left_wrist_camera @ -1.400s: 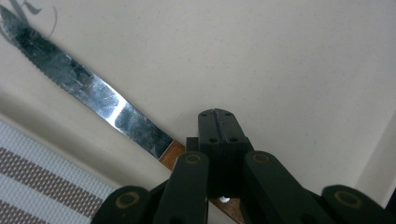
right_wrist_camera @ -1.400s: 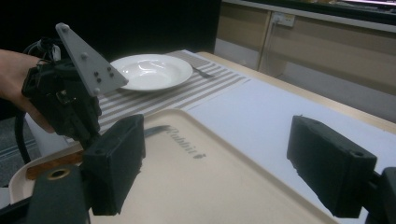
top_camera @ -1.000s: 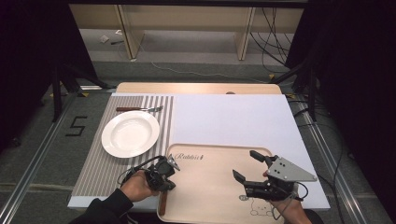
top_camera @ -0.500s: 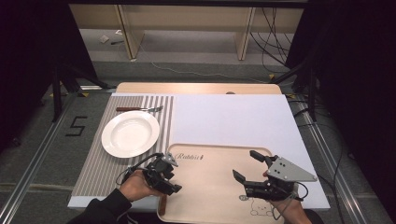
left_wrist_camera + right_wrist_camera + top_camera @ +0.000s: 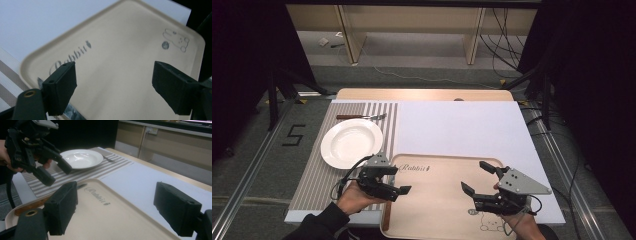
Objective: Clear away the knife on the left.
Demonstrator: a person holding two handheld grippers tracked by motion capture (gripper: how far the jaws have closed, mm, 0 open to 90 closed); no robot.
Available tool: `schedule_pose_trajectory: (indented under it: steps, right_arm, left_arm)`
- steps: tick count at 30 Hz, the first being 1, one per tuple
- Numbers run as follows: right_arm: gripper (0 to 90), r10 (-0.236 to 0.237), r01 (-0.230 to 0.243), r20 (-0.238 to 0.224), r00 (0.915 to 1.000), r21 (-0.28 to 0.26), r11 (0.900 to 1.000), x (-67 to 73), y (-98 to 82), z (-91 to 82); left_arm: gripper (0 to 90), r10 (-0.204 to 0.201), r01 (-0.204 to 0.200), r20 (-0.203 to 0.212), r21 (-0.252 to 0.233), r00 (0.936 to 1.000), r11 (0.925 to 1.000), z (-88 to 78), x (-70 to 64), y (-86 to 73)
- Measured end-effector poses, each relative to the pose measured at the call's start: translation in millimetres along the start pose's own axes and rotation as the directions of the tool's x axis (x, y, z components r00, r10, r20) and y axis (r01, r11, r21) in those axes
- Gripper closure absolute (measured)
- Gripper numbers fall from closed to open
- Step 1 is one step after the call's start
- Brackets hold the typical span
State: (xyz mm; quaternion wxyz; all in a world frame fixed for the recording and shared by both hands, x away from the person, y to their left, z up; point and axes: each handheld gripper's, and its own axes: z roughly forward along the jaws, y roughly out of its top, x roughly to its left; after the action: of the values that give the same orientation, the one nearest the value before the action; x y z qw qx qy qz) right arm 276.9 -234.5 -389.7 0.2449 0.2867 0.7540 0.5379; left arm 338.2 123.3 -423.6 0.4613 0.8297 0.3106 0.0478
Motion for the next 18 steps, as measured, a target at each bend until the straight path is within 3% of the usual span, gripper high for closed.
schedule_pose_trajectory:
  steps: [4,11,16,18]
  right_arm:
    - [20.4,-0.001,0.001,0.001,1.0,0.0,1.0,0.7,0.4,0.3]
    - [20.4,0.002,-0.002,0.001,1.0,0.001,1.0,-0.1,0.2,0.2]
    - [20.4,0.002,-0.002,0.001,1.0,0.001,1.0,0.0,0.1,0.5]
    - [20.4,0.004,-0.004,0.001,1.0,0.002,1.0,-0.4,0.0,0.1]
  left_arm:
    - [18.8,0.004,-0.006,-0.016,-0.088,0.9999,0.9961,-8.8,1.4,-1.7]
    - [17.7,0.008,-0.012,-0.021,-0.208,0.9997,0.9781,-23.1,2.0,-4.8]
    - [17.7,-0.044,0.033,-0.034,-0.267,0.9985,0.9632,-34.3,2.4,-8.0]
    - [17.7,-0.063,0.055,-0.02,-0.29,0.9978,0.9556,-38.9,1.0,-8.9]
